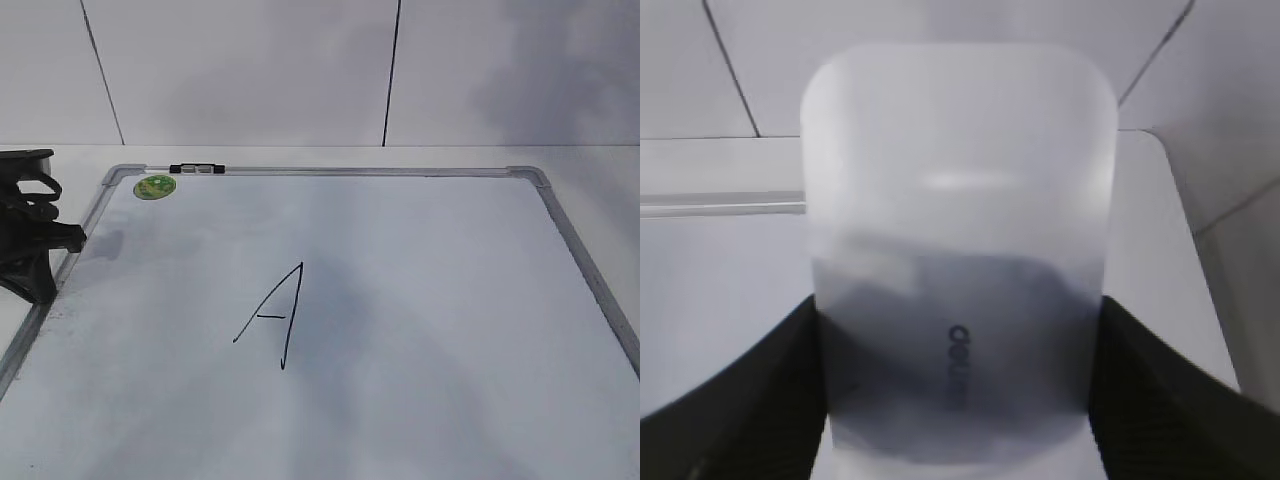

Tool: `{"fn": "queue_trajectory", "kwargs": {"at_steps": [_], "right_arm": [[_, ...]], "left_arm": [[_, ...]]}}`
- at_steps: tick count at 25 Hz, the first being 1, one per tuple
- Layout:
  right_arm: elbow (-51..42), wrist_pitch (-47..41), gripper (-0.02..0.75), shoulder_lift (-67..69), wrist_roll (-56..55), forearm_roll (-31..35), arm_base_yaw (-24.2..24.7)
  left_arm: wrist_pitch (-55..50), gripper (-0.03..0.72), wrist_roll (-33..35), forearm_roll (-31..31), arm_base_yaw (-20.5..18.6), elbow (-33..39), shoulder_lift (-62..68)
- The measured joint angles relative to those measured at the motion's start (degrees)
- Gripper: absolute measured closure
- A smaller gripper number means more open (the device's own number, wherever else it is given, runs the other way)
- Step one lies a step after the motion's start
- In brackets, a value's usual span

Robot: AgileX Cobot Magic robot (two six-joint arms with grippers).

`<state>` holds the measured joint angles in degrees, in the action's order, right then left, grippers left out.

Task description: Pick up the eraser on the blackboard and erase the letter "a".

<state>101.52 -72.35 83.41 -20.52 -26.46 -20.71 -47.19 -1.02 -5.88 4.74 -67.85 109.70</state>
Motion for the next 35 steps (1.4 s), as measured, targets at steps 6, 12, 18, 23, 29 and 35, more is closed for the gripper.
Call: {"fn": "queue_trajectory", "kwargs": {"at_steps": [6, 12, 18, 23, 29, 35], "right_arm": [[-7.0, 0.0, 0.178, -1.2, 0.0, 1.0, 4.5], [-14.4, 0.0, 0.178, -1.1, 1.8, 4.1, 5.7], [-15.2, 0.1, 0.178, 1.4, 4.4, 8.7, 9.6], [-15.2, 0.2, 0.178, 5.5, 7.6, 13.0, 11.5], [-15.2, 0.7, 0.178, 11.7, 11.0, 17.6, 12.2], [-15.2, 0.9, 0.178, 16.4, 12.1, 20.1, 14.4]], "left_arm": [[0.0, 0.673, 0.0, 0.0, 0.0, 0.0, 0.0], [0.0, 0.673, 0.0, 0.0, 0.0, 0.0, 0.0], [0.0, 0.673, 0.0, 0.0, 0.0, 0.0, 0.0], [0.0, 0.673, 0.0, 0.0, 0.0, 0.0, 0.0], [0.0, 0.673, 0.0, 0.0, 0.0, 0.0, 0.0], [0.0, 0.673, 0.0, 0.0, 0.0, 0.0, 0.0]]}}
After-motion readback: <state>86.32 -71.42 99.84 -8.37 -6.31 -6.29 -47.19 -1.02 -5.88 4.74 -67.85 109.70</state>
